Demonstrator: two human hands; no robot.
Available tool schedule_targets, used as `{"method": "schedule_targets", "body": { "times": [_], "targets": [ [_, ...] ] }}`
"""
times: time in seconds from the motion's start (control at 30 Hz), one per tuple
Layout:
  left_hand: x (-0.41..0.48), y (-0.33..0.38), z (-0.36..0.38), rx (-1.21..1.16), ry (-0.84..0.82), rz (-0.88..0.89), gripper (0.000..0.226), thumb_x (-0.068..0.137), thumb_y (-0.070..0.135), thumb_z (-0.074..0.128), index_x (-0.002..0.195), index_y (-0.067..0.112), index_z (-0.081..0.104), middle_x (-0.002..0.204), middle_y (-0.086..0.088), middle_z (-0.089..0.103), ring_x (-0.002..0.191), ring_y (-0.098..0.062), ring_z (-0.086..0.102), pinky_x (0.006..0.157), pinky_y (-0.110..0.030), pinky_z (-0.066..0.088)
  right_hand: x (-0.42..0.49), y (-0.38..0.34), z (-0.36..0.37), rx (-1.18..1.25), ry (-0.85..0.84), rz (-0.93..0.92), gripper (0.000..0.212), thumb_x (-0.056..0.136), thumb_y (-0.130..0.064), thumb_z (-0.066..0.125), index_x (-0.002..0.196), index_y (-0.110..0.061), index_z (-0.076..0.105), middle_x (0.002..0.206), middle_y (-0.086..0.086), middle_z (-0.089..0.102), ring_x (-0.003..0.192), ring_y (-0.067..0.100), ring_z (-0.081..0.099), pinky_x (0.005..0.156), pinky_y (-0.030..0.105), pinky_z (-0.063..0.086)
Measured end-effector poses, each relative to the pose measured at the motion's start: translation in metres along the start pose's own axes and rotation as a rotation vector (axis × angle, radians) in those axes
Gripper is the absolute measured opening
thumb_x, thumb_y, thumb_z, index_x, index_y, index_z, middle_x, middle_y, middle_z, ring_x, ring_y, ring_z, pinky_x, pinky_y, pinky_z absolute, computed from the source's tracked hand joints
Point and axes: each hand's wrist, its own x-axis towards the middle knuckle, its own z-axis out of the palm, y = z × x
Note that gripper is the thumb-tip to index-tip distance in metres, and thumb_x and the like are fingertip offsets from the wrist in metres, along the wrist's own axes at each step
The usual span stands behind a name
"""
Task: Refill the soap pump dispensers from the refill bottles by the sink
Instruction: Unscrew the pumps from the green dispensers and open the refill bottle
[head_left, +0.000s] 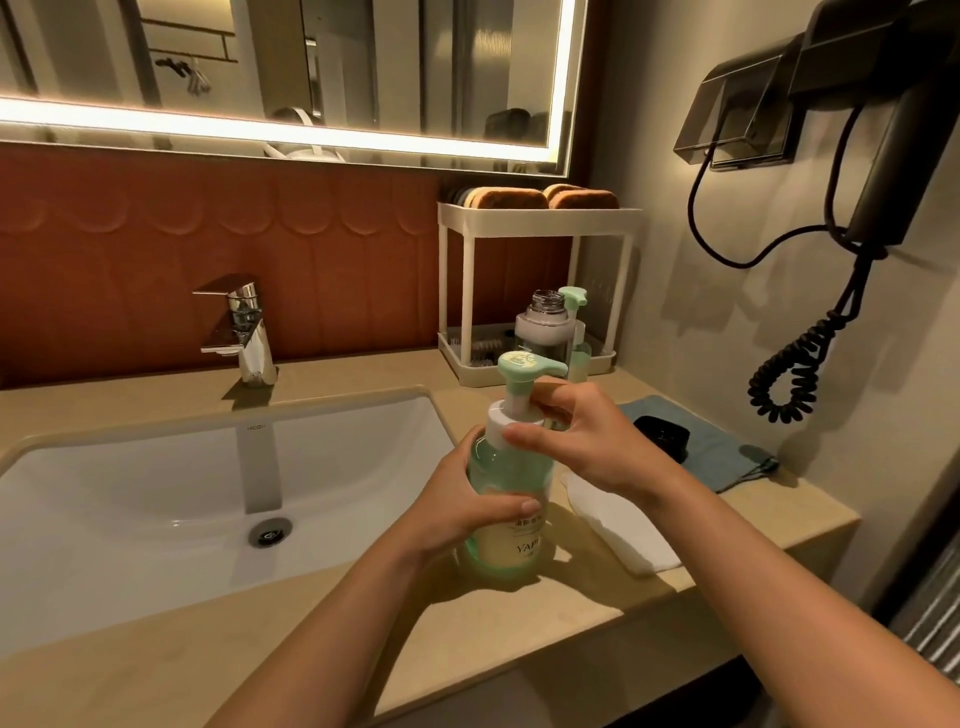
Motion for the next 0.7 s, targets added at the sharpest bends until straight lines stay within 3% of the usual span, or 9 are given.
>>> {"method": "schedule_targets", "body": {
  "times": [0.13, 0.27, 0.4, 0.47, 0.57, 0.7],
  "targets": [
    [-0.002, 0.005, -0.008, -0.019, -0.112, -0.021, 0.073, 0.056, 0.034, 0.077, 0.121, 0.037, 0.043, 0.111, 0.012, 0.06, 0.102, 0.0, 0.059, 0.078, -0.014, 0.049, -0.002, -0.001, -0.001, 0.169, -0.065, 0.031, 0.028, 0.082, -0.012, 0.064, 0.105, -0.027, 0.059, 0.105, -0.016, 0.064, 0.097, -0.009, 0.061, 0.08, 0.01, 0.047],
    [-0.008, 0.005, 0.001, 0.019, -0.046, -0.003, 0.077, 0.058, 0.038, 0.076, 0.125, 0.036, 0.04, 0.117, 0.008, 0.058, 0.109, -0.009, 0.057, 0.086, -0.021, 0.05, -0.007, -0.003, 0.002, 0.241, -0.108, 0.091, 0.028, 0.082, -0.021, 0.063, 0.109, -0.027, 0.059, 0.109, -0.014, 0.064, 0.104, 0.0, 0.06, 0.086, 0.016, 0.048],
    [-0.014, 0.004, 0.014, 0.046, 0.095, 0.043, 0.066, 0.069, 0.017, 0.077, 0.119, 0.038, 0.039, 0.111, 0.013, 0.056, 0.105, -0.006, 0.056, 0.077, -0.012, 0.048, -0.004, -0.005, 0.027, 0.176, 0.112, 0.152, 0.025, 0.078, -0.029, 0.071, 0.098, -0.023, 0.057, 0.096, -0.003, 0.062, 0.091, 0.008, 0.058, 0.075, 0.021, 0.045],
    [-0.015, 0.003, 0.015, 0.052, 0.097, 0.044, 0.068, 0.069, 0.017, 0.076, 0.12, 0.041, 0.037, 0.111, 0.015, 0.056, 0.105, -0.004, 0.056, 0.08, -0.014, 0.048, -0.002, -0.005, 0.034, 0.189, 0.185, 0.158, 0.02, 0.079, -0.024, 0.072, 0.093, -0.022, 0.058, 0.091, -0.004, 0.06, 0.086, 0.008, 0.055, 0.069, 0.02, 0.041],
    [-0.014, 0.003, 0.011, 0.051, 0.065, 0.029, 0.074, 0.061, 0.029, 0.075, 0.126, 0.035, 0.04, 0.113, 0.011, 0.058, 0.107, -0.008, 0.057, 0.09, -0.025, 0.05, 0.0, -0.004, 0.03, 0.234, 0.093, 0.14, 0.017, 0.079, -0.012, 0.071, 0.085, -0.023, 0.059, 0.089, -0.002, 0.061, 0.089, 0.01, 0.057, 0.073, 0.021, 0.043],
    [-0.01, 0.0, 0.011, 0.051, 0.056, 0.024, 0.078, 0.062, 0.034, 0.076, 0.13, 0.034, 0.038, 0.116, 0.011, 0.058, 0.11, -0.008, 0.056, 0.096, -0.031, 0.048, 0.007, 0.001, 0.019, 0.266, -0.024, 0.114, 0.018, 0.076, -0.004, 0.07, 0.08, -0.02, 0.062, 0.089, 0.001, 0.064, 0.095, 0.019, 0.06, 0.086, 0.035, 0.049]
  ]
}}
